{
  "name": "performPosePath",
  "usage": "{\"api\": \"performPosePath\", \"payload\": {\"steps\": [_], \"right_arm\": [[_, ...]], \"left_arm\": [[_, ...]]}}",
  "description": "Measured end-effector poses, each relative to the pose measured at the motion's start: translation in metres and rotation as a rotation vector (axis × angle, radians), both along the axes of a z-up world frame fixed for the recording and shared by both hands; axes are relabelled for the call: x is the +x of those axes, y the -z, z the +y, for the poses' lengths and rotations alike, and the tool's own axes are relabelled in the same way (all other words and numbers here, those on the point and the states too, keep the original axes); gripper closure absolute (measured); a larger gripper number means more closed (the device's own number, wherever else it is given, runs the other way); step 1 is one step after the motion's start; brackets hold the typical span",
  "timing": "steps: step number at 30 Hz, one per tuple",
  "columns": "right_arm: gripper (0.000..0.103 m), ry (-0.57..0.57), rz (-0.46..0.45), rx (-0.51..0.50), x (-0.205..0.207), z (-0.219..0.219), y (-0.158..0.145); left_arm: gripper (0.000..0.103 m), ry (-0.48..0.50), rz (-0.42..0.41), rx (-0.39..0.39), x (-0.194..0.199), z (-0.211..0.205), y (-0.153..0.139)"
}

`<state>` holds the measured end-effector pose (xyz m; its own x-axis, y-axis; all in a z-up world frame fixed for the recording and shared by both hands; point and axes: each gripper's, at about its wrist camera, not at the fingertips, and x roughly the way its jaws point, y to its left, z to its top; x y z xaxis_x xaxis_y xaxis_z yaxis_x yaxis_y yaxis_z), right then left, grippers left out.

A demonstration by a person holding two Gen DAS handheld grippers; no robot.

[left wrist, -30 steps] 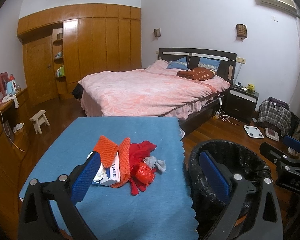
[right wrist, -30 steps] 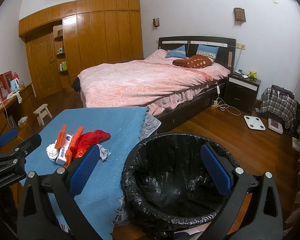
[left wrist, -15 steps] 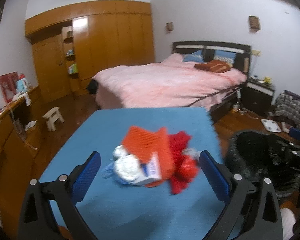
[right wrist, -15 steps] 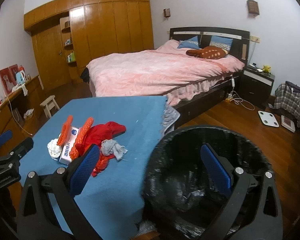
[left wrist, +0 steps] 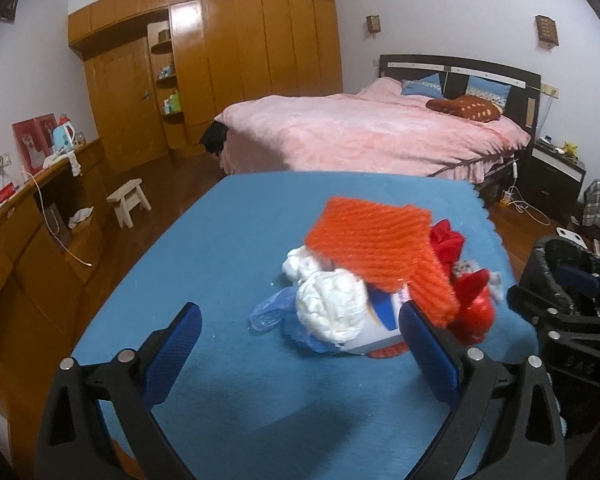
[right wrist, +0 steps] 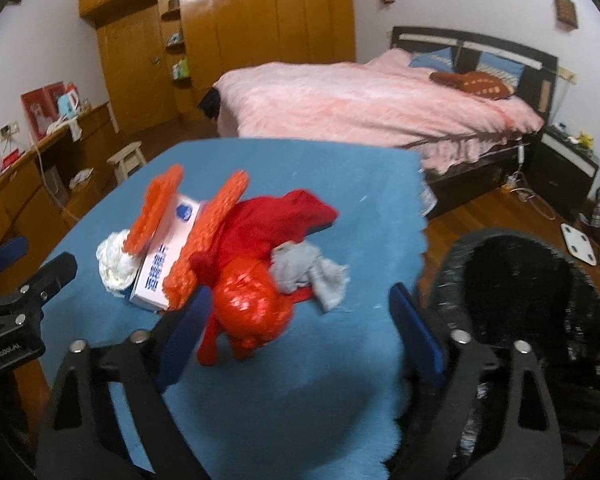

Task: Collect trash
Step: 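Reach the right gripper to the red plastic bag and grasp it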

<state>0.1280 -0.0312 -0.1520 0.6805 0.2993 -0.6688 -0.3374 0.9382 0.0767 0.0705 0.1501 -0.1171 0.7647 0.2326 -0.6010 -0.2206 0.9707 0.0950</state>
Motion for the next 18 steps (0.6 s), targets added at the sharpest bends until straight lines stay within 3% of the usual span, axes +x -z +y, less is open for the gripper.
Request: {"api": "performPosePath", "payload": {"steps": [8, 11, 13, 14, 18], "right_arm": [[0.036, -0.065, 0.065, -0.023, 0.011, 0.021, 0.021], [0.047, -0.085, 0.084, -0.012, 0.013, 0.026, 0.026], [0.065, -0.115, 0.097, -0.006, 0.013, 0.029, 0.028], [0.069, -0.126, 0.102, -0.002, 0.012, 0.029, 0.028], [0.073, -0.162, 0.096, 0.011, 0.006, 0.03, 0.023]], "left_arm": [[0.018, 0.013, 0.031, -0.043, 0.012, 0.01, 0.014], [0.02, 0.023, 0.043, -0.047, 0.017, 0.009, 0.018], [0.021, 0.033, 0.051, -0.053, 0.02, 0.009, 0.023], [0.023, 0.038, 0.057, -0.056, 0.022, 0.008, 0.024], [0.034, 0.063, 0.075, -0.084, 0.03, 0.006, 0.029]]}}
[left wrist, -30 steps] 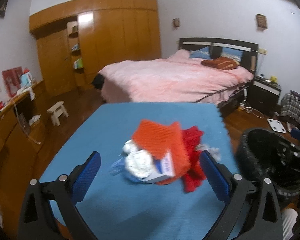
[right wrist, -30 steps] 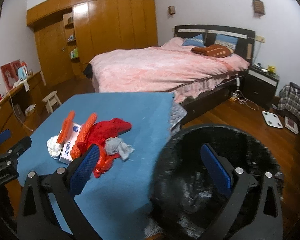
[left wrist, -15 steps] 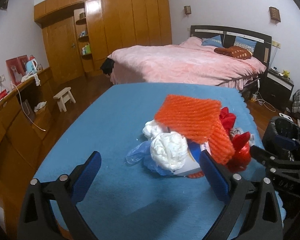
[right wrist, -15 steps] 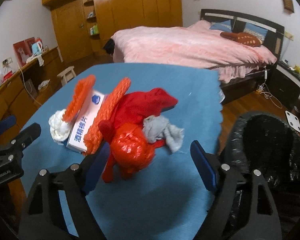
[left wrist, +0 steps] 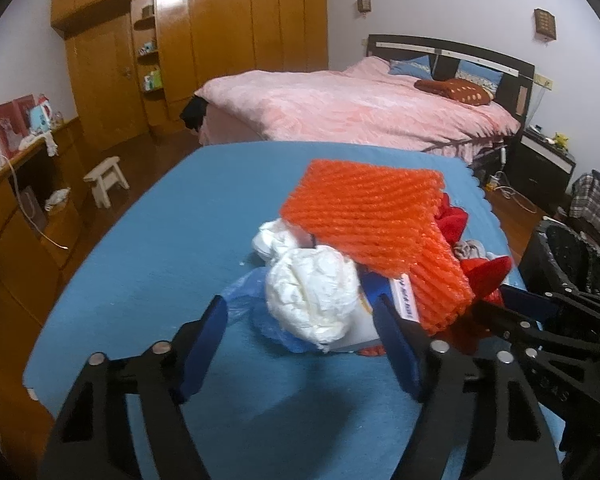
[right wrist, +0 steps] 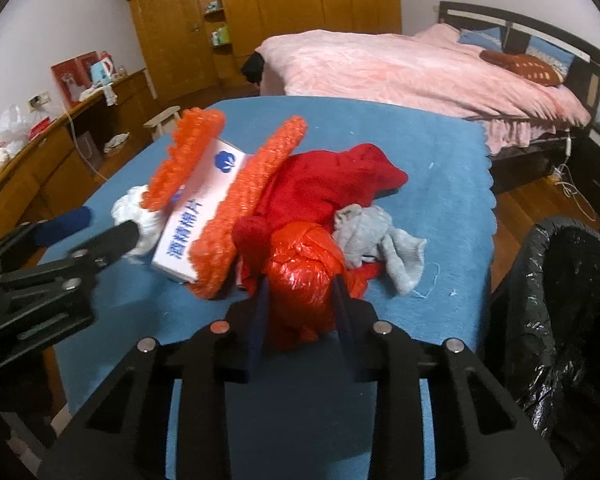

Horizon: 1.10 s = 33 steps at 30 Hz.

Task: Collect trash
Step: 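Reach the right gripper to the red plastic bag and grasp it, then carry the red bag into the bin with the right gripper while the left gripper drops white tissue in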

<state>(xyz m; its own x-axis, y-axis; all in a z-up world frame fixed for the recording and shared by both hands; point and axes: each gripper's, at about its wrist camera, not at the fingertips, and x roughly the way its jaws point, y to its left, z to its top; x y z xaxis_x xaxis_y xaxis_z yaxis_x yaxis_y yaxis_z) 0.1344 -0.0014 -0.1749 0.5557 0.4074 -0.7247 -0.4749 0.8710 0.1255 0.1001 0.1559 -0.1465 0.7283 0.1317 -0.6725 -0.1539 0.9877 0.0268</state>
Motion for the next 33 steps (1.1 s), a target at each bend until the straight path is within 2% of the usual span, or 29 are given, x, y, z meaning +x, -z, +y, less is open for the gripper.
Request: {"api": "performPosePath", "payload": {"steps": [4, 6, 12, 25, 33], "right_arm": [[0.073, -0.001, -0.015, 0.01, -0.004, -0.007, -0.009], [0.073, 0.002, -0.025, 0.011, -0.005, -0.012, -0.013], [0.073, 0.021, -0.042, 0.032, -0.008, -0.024, -0.026], [0.073, 0.042, -0.085, 0.07, -0.02, -0.048, -0.052], [0.073, 0.092, -0.109, 0.121, -0.028, -0.083, -0.07]], "left_arm": [[0.051, 0.023, 0.019, -0.032, 0.006, 0.001, 0.007], [0.065, 0.03, 0.034, -0.047, 0.009, 0.001, 0.011], [0.08, 0.027, 0.009, -0.039, 0.004, 0.0, 0.005], [0.081, 0.052, -0.113, -0.016, -0.029, -0.019, -0.049], [0.081, 0.14, -0.142, -0.029, -0.028, -0.056, -0.069]]}}
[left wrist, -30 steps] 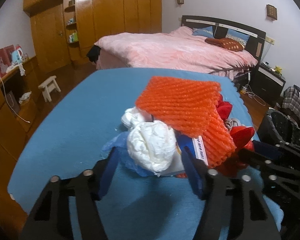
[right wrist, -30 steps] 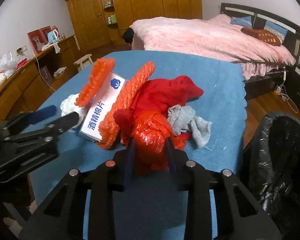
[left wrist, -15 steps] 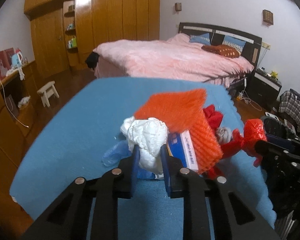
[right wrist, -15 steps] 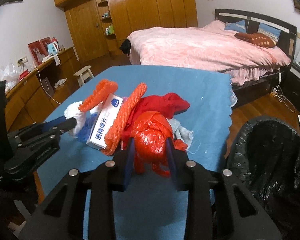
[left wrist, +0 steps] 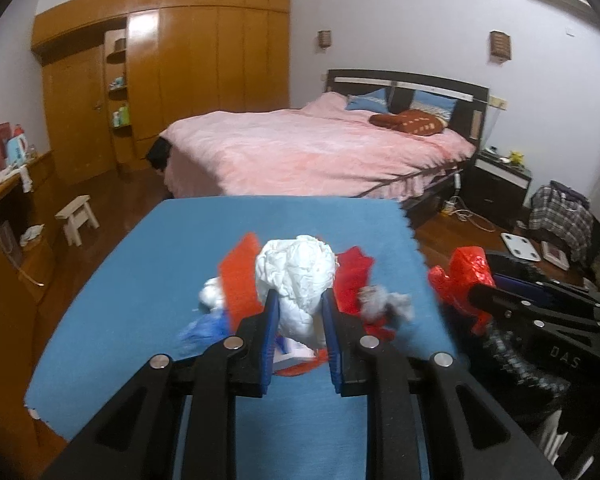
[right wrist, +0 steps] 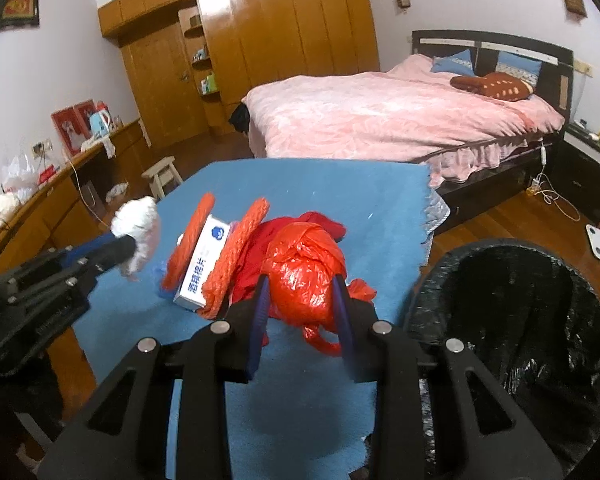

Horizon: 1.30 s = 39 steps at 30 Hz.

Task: Collect trash
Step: 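Carry the red bag into the bin with the right gripper while the left gripper drops white tissue in, then move both grippers back to the table pile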

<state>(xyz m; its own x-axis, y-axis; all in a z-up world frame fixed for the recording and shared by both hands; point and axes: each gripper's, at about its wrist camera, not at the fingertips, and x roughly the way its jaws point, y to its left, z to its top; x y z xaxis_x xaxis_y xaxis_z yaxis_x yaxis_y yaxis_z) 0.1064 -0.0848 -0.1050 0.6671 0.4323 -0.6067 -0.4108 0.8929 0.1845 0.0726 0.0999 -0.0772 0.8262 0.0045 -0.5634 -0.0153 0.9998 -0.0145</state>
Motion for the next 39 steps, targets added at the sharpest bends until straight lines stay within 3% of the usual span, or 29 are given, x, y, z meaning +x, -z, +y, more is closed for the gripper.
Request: {"api": "performPosePath", "payload": {"steps": [5, 11, 27, 29, 32, 34, 36, 39], "right_arm": [[0.073, 0.049, -0.006, 0.056, -0.003, -0.031, -0.013], [0.073, 0.147, -0.036, 0.021, -0.006, -0.07, -0.02], [0.069, 0.483, -0.019, -0.069, -0.02, -0.204, 0.005], [0.058, 0.511, -0.019, -0.073, -0.022, -0.213, 0.009], [0.041, 0.537, -0.027, -0.071, -0.023, -0.222, 0.01], [0.023, 0.55, -0.035, -0.073, -0.025, -0.223, 0.011], [0.014, 0.561, -0.052, -0.075, -0.028, -0.22, 0.01], [0.01, 0.556, -0.063, -0.069, -0.027, -0.214, 0.008]], "left_arm": [[0.081, 0.072, -0.011, -0.005, 0.007, -0.03, -0.005], [0.081, 0.155, -0.004, -0.012, 0.016, -0.065, -0.002], [0.078, 0.457, 0.049, -0.064, 0.053, -0.211, 0.019], [0.071, 0.492, 0.062, -0.07, 0.057, -0.222, 0.023], [0.049, 0.505, 0.063, -0.062, 0.056, -0.226, 0.026], [0.044, 0.494, 0.056, -0.061, 0.057, -0.221, 0.025], [0.036, 0.467, 0.051, -0.05, 0.058, -0.211, 0.022], [0.027, 0.407, 0.032, -0.035, 0.055, -0.189, 0.017]]}}
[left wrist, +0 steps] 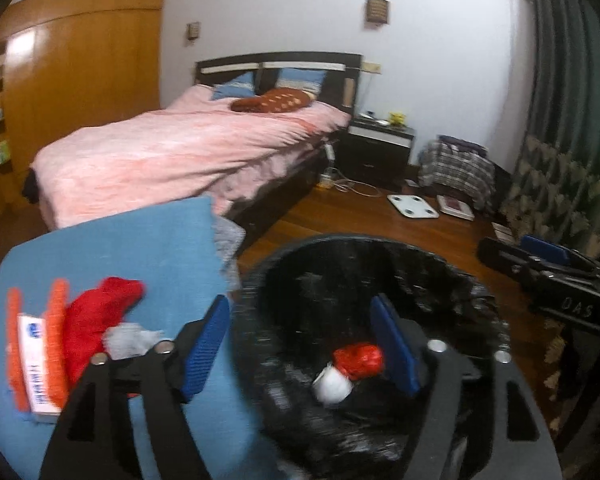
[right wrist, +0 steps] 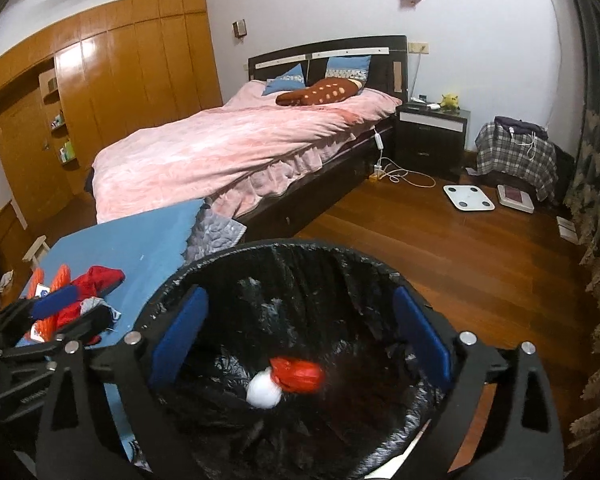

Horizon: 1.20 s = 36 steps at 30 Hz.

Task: Collect trash
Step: 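Move both grippers back to the table pile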

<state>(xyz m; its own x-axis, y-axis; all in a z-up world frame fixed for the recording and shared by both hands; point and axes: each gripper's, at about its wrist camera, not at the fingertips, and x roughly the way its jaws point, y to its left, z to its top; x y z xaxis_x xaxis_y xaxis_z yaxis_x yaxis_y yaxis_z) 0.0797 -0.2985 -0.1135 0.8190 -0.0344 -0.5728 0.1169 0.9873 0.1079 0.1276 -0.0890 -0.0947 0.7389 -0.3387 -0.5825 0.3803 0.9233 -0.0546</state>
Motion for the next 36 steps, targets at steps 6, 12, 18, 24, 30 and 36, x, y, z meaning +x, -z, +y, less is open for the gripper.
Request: {"api": "performPosePath", "payload": {"steps": [6, 12, 18, 24, 30, 36], "right_arm": [[0.007, -0.07, 0.0, 0.016, 0.012, 0.034, -0.003], [0.007, -0.193, 0.004, 0.041, 0.032, 0.092, -0.005], [0.007, -0.311, 0.004, 0.04, 0.049, 0.154, -0.008], [0.007, -0.4, 0.02, 0.019, 0.065, 0.201, 0.002], [0.007, -0.461, 0.053, -0.011, 0.082, 0.236, 0.022], [0.014, -0.478, 0.108, -0.029, 0.1, 0.257, 0.048]], "left_arm": [[0.019, -0.142, -0.034, 0.033, -0.007, 0.057, -0.008], [0.019, -0.296, -0.077, 0.068, -0.013, 0.116, -0.014], [0.019, -0.428, -0.073, 0.085, -0.012, 0.17, -0.009], [0.019, -0.498, -0.058, 0.099, -0.009, 0.203, 0.002], [0.02, -0.537, -0.035, 0.099, -0.006, 0.221, 0.016], [0.02, -0.561, -0.016, 0.089, 0.0, 0.233, 0.026]]}}
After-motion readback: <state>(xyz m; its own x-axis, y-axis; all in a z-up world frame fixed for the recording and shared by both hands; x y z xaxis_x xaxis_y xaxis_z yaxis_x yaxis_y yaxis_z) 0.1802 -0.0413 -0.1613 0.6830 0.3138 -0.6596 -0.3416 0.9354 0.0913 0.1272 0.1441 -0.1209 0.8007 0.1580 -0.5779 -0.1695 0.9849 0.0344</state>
